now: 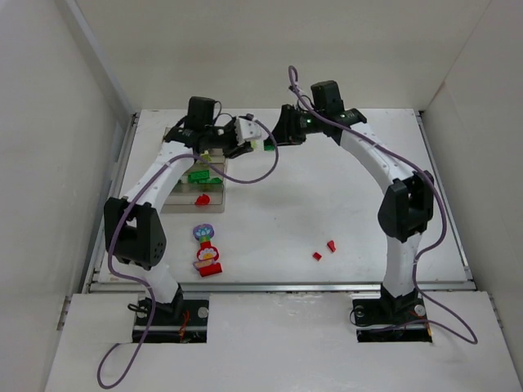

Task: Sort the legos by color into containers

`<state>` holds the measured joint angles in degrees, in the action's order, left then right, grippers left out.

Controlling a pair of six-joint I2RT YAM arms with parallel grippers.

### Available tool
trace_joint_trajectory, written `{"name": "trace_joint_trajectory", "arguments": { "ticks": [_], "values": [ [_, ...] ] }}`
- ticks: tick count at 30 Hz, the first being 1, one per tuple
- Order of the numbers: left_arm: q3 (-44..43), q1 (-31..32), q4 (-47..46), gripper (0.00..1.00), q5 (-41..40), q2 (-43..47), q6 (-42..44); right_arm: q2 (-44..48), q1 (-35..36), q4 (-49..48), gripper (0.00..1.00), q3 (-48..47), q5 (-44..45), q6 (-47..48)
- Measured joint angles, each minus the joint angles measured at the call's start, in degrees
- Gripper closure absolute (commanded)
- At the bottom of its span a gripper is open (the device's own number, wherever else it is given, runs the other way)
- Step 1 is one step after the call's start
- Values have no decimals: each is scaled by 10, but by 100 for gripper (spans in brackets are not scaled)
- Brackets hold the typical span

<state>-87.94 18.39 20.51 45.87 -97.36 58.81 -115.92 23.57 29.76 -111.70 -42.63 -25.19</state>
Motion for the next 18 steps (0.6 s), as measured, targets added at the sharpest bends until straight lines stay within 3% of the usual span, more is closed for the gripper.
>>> {"name": "trace_joint_trajectory", "arguments": {
  "ticks": [8,18],
  "values": [
    [17,-189,-8,100,-69,-36,-91,9,-56,15,100,44,39,-3],
    [-61,-235,-29,98,-147,-196,-171,-32,-54,12,100,-12,33,-16]
  ]
}}
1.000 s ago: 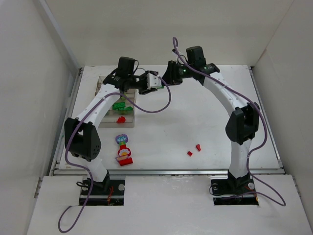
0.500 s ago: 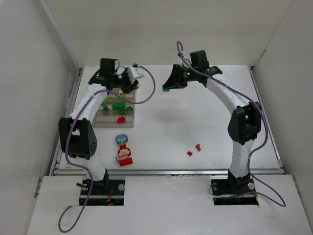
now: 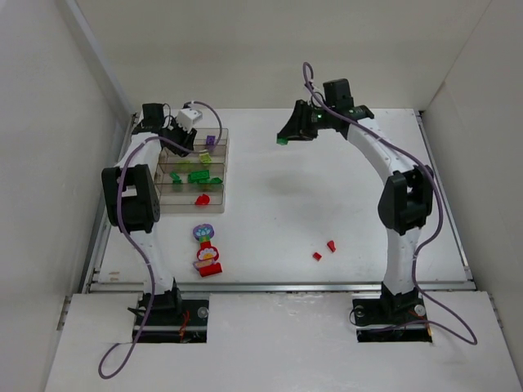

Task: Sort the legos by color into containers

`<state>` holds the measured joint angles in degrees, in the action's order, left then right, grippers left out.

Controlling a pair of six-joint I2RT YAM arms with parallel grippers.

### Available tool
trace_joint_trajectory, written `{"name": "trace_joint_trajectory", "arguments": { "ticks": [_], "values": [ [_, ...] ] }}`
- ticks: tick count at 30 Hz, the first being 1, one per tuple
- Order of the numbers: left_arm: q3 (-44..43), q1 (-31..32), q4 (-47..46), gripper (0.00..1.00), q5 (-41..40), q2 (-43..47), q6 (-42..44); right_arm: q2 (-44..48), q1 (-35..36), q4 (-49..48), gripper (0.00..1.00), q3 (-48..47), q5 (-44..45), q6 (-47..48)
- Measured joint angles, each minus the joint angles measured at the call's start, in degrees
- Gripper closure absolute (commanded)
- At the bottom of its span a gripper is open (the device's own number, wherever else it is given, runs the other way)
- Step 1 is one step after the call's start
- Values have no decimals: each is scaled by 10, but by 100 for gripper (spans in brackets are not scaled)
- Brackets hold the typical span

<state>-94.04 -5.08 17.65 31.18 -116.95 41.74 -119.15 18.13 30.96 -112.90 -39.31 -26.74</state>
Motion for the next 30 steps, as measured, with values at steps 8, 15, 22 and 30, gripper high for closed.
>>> {"name": "trace_joint_trajectory", "arguments": {
  "ticks": [8,15,22,30],
  "values": [
    [1,-7,10,26,-11,-16,30,-10,1,3,100,-5,0,-1],
    [4,-7,31,5,3,-3,54,-10,1,4,100,-15,0,-1],
    [24,21,45,0,31,118,154,-10,5,15,100,-27,5,-1],
    [35,189,40,0,144,233,206,-10,47,20,100,-66,0,10]
  ]
}}
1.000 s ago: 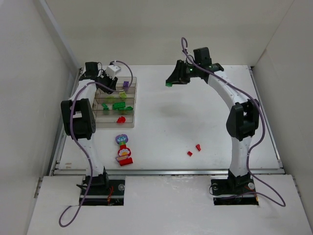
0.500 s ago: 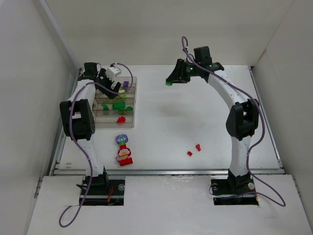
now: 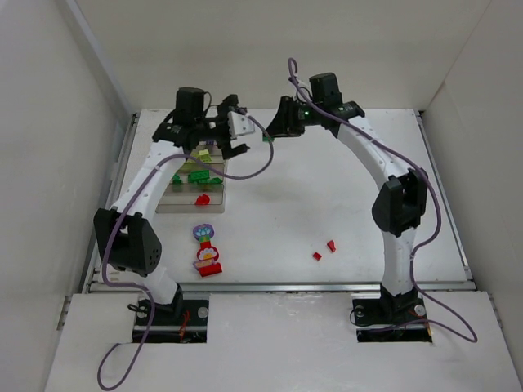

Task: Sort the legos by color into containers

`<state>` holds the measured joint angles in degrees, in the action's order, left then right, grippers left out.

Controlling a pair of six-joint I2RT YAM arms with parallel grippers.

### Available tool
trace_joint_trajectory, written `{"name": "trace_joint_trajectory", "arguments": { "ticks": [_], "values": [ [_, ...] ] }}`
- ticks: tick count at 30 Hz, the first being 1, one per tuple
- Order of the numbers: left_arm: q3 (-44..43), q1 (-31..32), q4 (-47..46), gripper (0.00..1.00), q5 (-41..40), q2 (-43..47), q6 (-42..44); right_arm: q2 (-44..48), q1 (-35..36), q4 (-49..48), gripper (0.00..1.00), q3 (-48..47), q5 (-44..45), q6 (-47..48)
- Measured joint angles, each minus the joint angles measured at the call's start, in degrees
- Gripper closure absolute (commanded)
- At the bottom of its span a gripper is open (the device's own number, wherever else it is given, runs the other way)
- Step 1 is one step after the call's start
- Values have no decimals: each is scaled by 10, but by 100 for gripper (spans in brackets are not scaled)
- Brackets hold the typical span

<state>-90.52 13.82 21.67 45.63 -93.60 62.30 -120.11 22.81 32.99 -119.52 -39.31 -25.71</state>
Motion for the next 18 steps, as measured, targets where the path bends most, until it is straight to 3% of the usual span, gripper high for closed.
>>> {"name": "trace_joint_trajectory", "arguments": {
  "ticks": [5,7,10,11,13,14,18],
  "values": [
    [12,56,-22,0,15,-15,-30,1,28,3,100,4,-4,12],
    [17,61,-35,6,14,-20,-48,4,32,4,100,11,-5,16],
    [17,61,-43,23,13,-24,-63,12,31,5,100,28,-5,20],
    [17,61,-44,36,13,-24,-66,14,31,6,100,32,-5,20],
    [17,61,-45,44,13,-24,-71,17,31,6,100,36,-5,20],
    [17,61,-45,44,13,-24,-72,18,30,5,100,38,-5,21],
    [17,63,-38,24,13,-24,-70,22,30,4,100,41,-6,23]
  ]
}}
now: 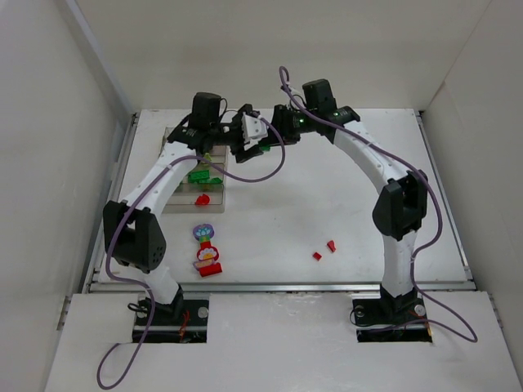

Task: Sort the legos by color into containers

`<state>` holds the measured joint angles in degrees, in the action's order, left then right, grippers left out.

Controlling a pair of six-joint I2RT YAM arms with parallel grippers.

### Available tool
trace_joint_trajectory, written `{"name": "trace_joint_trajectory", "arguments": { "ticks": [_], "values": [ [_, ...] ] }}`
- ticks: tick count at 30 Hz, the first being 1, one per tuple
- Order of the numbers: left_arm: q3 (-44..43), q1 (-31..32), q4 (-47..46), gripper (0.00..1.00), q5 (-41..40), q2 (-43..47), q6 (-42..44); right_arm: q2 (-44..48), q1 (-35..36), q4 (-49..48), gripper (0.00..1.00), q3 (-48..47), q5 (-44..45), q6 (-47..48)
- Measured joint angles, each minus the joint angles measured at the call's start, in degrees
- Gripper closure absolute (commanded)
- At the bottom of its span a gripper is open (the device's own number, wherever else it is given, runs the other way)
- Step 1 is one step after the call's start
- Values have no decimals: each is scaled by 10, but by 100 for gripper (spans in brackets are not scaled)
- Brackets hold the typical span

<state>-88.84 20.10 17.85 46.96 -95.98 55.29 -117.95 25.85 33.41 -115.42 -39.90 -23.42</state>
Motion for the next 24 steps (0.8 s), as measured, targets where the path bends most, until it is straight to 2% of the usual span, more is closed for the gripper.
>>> {"name": "trace_joint_trajectory", "arguments": {
  "ticks": [1,4,6,8,9,13,14,17,18,19,20,21,22,23,24],
  "values": [
    [0,1,3,18,0,-1,2,1,0,0,100,0,0,0],
    [0,4,14,12,0,-5,7,3,0,0,100,0,0,1],
    [0,5,19,12,0,-10,9,3,0,0,100,0,-2,1],
    [0,5,23,19,0,-15,10,3,0,0,100,0,-3,1],
    [0,7,23,27,0,-17,11,3,0,0,100,0,-5,1],
    [0,9,17,51,-7,-25,7,3,0,0,100,0,-10,1],
    [0,10,16,64,-10,-27,4,3,0,0,100,0,-12,1],
    [0,14,17,79,-12,-29,-2,3,-2,0,100,-4,-8,0],
    [-1,15,15,91,-14,-29,-2,3,-3,2,100,-6,-10,-2],
    [-2,16,12,96,-16,-29,-5,3,-4,5,98,-9,-11,-1],
    [-2,16,11,100,-16,-29,-7,3,-5,8,69,-10,-11,1],
    [-2,17,10,100,-16,-29,-9,3,-5,9,50,-12,-11,1],
    [-3,17,10,100,-16,-29,-12,2,-5,10,37,-14,-14,3],
    [-3,17,9,100,-21,-29,-14,2,-5,11,21,-15,-20,5],
    [-3,17,8,100,-27,-30,-16,2,-3,12,0,-16,-23,8]
  ]
}}
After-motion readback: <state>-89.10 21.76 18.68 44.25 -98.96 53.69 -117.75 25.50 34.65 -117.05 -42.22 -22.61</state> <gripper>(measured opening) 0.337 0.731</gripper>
